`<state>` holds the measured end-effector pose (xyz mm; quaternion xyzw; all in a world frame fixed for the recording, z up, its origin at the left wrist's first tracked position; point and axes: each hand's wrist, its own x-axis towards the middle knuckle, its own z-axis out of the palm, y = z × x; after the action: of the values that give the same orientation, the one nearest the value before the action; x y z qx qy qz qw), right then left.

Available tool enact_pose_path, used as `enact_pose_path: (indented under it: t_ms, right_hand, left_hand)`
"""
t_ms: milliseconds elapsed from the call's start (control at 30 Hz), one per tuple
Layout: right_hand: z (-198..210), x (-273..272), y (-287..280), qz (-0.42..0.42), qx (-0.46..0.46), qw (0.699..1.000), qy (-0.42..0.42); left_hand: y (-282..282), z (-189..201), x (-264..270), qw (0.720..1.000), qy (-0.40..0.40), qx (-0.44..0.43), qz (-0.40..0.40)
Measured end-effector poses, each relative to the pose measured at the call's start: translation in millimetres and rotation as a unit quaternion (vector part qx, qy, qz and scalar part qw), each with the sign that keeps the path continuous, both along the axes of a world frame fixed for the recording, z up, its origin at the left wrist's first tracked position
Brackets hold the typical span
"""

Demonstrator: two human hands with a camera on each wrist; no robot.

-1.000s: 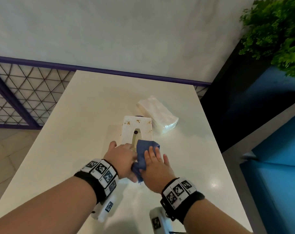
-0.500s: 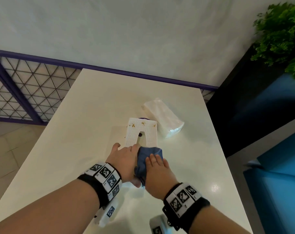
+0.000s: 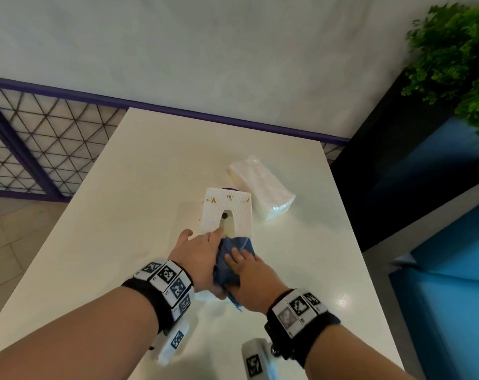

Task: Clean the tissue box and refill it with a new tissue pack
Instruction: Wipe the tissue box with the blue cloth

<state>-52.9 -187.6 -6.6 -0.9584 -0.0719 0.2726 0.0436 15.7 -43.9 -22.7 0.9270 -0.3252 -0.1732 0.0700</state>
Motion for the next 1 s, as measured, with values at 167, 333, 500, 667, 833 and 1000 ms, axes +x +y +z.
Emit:
enact_pose_path:
  t_ms: [167,333,500,667,833,1000]
  right_hand:
    - [6,2,-15,0.041,0.025,0.999,-0.01]
    - [26,-15,-33,-0.019,0.082,0.996,0.014]
    - [55,-2,-54,-0.251,0.161,0.953,-0.058]
    - [74,29,-57,-0.335,0.257,0.868,-0.263]
    - [11,54,-9,-0.138,0.073,0.988,-0.011]
    - [-12,92,-16,-0.216,-0.027,0.976,-0.018]
  left_hand:
    - [-1,5,0,1.0,0.007,0.01,-0.002]
    - [-3,14,-2,0.998,0.005,0.059,-0.028]
    - [5,25,5,0.992,-0.006,0.098,-0.084]
    - [3,27,7,0.998,-0.008,0.064,0.0]
    - [-5,20,3,0.989,0.004,0.151,0.0]
    - [-10,21,4,0.984,0.009,0.177,-0.022]
